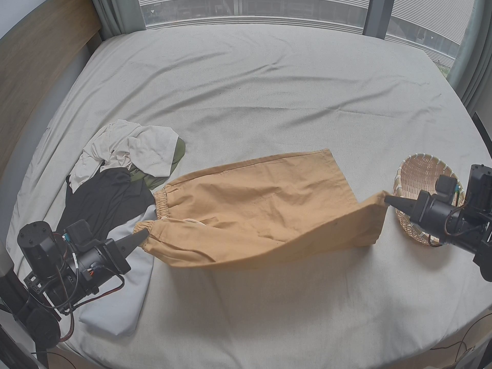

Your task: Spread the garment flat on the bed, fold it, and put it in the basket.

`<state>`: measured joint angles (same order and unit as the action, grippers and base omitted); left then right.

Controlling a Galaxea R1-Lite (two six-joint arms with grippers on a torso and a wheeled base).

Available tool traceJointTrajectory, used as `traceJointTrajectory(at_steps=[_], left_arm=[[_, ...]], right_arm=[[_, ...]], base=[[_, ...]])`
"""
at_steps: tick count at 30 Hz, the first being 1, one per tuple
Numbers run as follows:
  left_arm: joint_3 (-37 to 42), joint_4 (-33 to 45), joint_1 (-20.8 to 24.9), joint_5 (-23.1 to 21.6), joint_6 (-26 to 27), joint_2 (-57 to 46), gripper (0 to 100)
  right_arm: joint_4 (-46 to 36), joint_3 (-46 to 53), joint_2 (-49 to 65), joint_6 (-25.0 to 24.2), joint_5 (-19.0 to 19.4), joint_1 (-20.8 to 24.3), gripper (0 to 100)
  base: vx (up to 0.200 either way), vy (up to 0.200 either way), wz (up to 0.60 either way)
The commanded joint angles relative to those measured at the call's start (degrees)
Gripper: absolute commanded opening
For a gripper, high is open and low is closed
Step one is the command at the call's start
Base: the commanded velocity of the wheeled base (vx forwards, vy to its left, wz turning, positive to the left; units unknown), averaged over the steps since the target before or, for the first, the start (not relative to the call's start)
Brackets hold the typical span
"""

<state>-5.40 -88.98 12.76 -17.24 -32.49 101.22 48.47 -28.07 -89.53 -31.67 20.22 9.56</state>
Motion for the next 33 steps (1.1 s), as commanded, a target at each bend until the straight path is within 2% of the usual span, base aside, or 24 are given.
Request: traceJointTrajectory(at_steps=[1, 19, 22, 28, 33], left_arm=[[-0.9, -0.1, -1.2, 0.1, -1.5, 0.1, 0], [-3.8, 0.0, -1.0, 0.6, -2.2, 5.0, 0], [-5.4, -0.1, -1.0, 2.2, -2.4, 6.2, 0], [-10.6, 0.0, -0.8, 5.7, -7.9, 7.8, 0], [-11.9, 0.0, -0.6, 5.8, -8.4, 10.2, 0]], right_arm=[[0.1, -5.4, -4.0, -1.2, 0.1, -0.4, 0], [-0.5, -16.5, -10.9, -2.5, 1.0, -1.1, 0], [-0.1, -18.2, -13.0, -2.5, 1.0, -1.2, 0], [-0.1, -23.7, -17.7, -2.5, 1.0, -1.0, 0], [-0.1, -28.4, -21.0, -2.5, 1.0, -0.7, 0]], base=[[0.000, 0.000, 0.00], [0.000, 0.000, 0.00], [0.000, 0.000, 0.00], [0.000, 0.000, 0.00], [0.000, 0.000, 0.00]])
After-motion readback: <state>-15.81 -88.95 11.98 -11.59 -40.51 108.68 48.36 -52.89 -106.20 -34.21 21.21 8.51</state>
